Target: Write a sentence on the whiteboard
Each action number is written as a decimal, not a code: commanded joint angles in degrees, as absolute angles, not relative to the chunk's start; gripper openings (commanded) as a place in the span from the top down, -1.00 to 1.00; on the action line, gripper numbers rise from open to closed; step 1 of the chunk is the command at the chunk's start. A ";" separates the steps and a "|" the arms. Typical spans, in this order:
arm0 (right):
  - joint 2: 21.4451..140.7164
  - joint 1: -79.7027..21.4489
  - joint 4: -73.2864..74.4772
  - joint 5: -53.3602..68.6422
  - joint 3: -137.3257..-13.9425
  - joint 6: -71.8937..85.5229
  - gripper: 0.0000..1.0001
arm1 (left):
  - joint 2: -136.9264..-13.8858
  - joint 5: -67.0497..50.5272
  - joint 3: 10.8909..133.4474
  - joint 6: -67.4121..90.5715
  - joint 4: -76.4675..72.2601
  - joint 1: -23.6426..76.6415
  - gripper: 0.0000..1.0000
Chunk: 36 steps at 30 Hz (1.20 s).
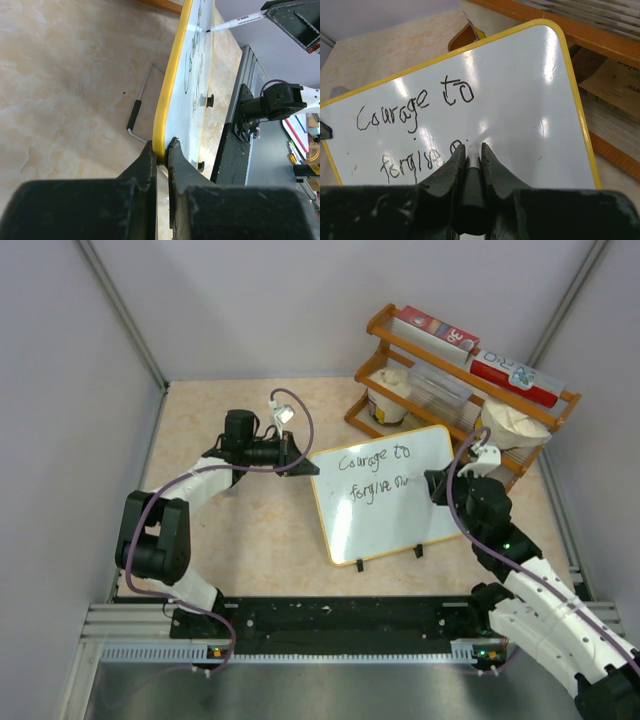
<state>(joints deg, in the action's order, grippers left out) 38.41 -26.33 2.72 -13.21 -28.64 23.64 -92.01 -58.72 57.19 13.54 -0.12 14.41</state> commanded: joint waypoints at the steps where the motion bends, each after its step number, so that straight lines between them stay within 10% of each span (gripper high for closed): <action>1: 40.60 -25.66 0.97 -14.86 -31.29 22.68 1.00 | -93.51 -53.79 54.14 2.29 2.37 17.84 1.00; 36: 35.69 -25.58 2.11 -10.11 -30.85 23.47 1.00 | -93.52 -53.96 54.14 2.46 2.11 17.84 1.00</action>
<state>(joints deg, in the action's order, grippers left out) 37.15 -26.33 4.75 -10.66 -29.23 24.08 -92.01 -59.05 57.19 13.56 -0.32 14.41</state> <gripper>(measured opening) 0.121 0.055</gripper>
